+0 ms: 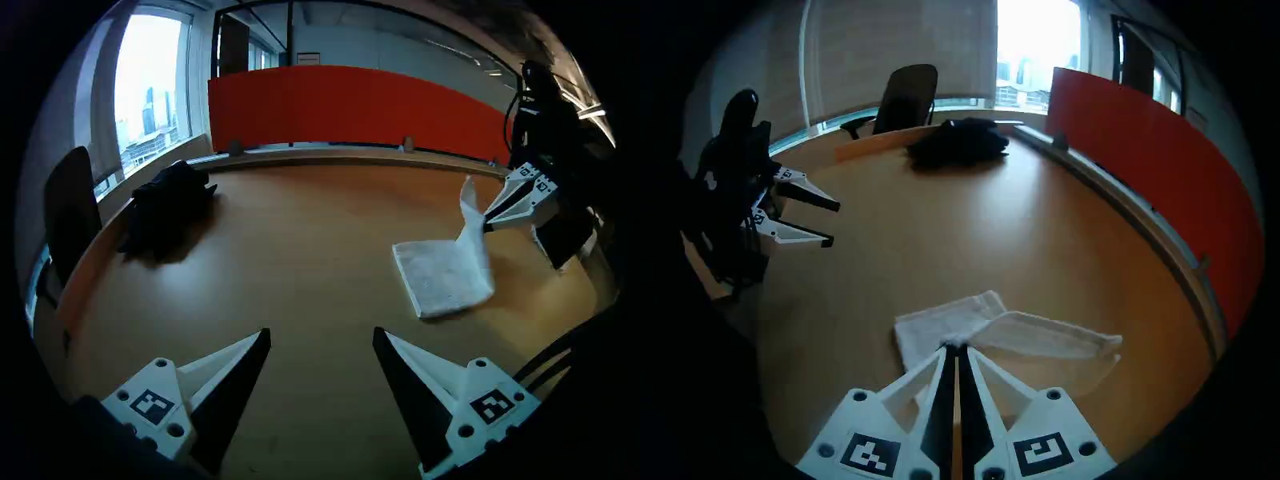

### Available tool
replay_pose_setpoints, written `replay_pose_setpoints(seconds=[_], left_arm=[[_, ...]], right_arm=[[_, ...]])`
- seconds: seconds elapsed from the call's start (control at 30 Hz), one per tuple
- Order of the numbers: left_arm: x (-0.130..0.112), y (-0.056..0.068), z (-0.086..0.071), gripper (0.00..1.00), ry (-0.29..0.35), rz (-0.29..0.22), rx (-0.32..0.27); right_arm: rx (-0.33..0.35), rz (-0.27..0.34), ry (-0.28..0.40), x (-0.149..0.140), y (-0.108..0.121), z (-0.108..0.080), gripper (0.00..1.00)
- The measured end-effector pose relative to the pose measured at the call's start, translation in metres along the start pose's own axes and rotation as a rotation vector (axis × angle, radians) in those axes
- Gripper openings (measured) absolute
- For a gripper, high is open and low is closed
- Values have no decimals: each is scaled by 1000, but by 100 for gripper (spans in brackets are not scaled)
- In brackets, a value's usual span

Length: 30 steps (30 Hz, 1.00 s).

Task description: Fold towel

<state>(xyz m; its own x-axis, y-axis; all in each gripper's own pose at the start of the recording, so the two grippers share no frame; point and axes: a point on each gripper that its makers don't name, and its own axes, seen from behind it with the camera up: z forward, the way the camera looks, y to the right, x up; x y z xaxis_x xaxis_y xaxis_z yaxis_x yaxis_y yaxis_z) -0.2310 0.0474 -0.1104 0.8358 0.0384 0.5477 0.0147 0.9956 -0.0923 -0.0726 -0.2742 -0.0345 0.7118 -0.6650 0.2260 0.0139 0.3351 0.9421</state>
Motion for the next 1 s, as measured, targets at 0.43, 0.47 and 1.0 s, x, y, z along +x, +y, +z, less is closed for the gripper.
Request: replay_pose_setpoints(seconds=[0.43, 0.47, 1.0], left_arm=[[-11, -3, 0, 95, -14, -9, 21], [-12, -2, 0, 95, -15, -10, 21], [-16, -3, 1, 95, -27, -11, 22]], right_arm=[[143, 7, -91, -21, -39, 77, 2], [145, 7, -93, -22, -39, 78, 2], [132, -1, -91, -21, -36, 75, 67]])
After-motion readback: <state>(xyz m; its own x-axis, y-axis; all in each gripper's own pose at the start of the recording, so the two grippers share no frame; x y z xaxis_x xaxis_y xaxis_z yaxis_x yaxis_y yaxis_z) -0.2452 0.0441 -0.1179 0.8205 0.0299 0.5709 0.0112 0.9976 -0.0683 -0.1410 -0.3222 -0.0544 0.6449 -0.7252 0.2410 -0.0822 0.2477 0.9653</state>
